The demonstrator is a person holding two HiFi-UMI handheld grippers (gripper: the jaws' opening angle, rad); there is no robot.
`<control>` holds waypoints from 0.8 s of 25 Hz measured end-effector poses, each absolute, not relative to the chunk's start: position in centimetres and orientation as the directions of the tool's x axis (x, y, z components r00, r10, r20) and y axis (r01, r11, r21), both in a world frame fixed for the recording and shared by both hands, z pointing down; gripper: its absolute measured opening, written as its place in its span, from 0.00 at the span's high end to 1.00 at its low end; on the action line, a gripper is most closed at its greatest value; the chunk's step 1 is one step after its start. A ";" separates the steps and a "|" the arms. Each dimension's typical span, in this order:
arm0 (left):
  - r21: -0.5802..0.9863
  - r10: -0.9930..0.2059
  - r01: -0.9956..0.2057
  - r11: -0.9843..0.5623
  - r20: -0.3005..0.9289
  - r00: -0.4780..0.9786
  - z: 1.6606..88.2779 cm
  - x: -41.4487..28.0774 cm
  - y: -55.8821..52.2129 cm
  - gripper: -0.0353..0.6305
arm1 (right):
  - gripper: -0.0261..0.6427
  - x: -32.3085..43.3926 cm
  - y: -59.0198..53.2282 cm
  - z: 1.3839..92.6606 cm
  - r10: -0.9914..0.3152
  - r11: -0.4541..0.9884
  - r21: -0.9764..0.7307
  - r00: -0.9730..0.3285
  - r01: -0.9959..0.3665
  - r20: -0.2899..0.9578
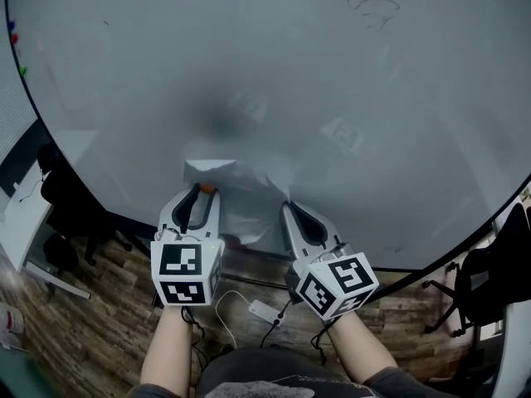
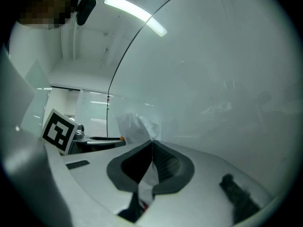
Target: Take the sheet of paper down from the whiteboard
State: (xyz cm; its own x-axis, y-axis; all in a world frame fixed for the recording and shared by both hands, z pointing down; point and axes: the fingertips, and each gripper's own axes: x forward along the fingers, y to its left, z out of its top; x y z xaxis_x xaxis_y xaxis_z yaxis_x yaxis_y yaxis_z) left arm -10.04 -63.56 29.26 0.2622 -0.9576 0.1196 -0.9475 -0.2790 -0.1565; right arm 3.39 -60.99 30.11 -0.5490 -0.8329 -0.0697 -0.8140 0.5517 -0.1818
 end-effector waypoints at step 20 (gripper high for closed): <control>-0.055 -0.918 -0.967 -0.249 0.332 0.218 42.3 -12.7 -49.8 0.76 | 0.92 -0.4 -54.2 42.8 -0.734 0.621 -0.205 -0.653 -0.756 0.184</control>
